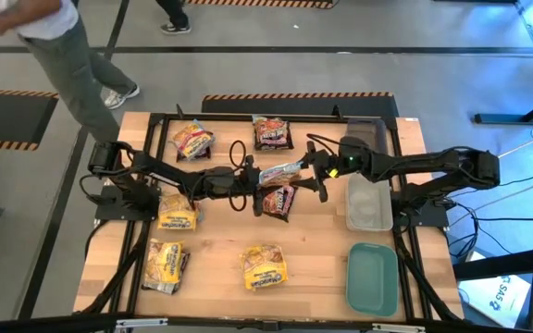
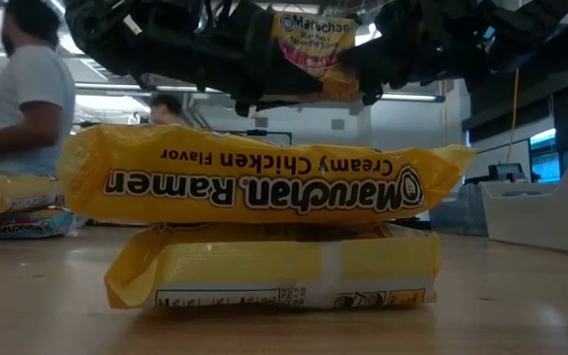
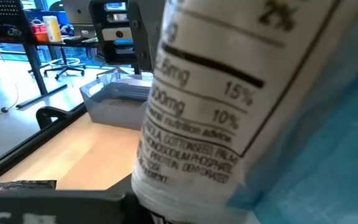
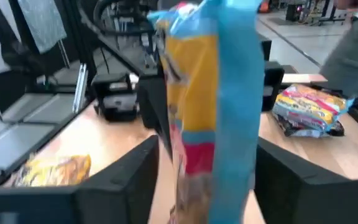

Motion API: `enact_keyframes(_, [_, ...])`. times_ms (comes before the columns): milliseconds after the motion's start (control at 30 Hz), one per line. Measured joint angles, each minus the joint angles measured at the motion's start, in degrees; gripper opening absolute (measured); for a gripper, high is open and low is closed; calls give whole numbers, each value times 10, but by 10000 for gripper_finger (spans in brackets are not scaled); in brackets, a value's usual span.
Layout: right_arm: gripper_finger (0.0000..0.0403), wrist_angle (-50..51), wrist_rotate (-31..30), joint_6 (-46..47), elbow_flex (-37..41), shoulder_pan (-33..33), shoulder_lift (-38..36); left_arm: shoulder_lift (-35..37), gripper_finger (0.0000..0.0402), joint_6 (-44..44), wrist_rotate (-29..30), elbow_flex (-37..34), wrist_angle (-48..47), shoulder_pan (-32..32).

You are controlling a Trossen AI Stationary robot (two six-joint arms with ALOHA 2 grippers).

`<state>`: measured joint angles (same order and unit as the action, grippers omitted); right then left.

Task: Sort Maruchan noodles
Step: Put the blue noodle pack into the black bin

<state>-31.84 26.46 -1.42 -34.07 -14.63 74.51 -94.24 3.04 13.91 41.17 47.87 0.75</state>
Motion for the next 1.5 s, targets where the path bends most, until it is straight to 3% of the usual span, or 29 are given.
enact_keyframes(100, [246,104,-20,-30,-8,-1,-42,6,121,-2,0,0,-20,0])
enact_keyframes(267, [273,332,-119,-102,-77,0,-126,12,121,-7,5,0,-71,0])
enact_keyframes(400, [277,359,-105,-107,-135,0,-132,12,121,-12,1,0,-97,0])
enact_keyframes(667, [269,371,-88,-110,-241,52,-1,12,121,-7,1,0,-102,0])
enact_keyframes(900, [269,571,-164,-135,-389,69,130,12,120,-6,1,0,-103,0])
enact_keyframes(1100, [267,664,-168,-142,-450,68,193,12,120,-6,1,0,-109,0])
enact_keyframes(1233, [233,667,-164,-143,-451,68,203,12,121,-6,1,-1,-116,-1])
enact_keyframes(1500, [88,671,-159,-162,-451,68,202,12,135,-8,13,-1,-114,-1])
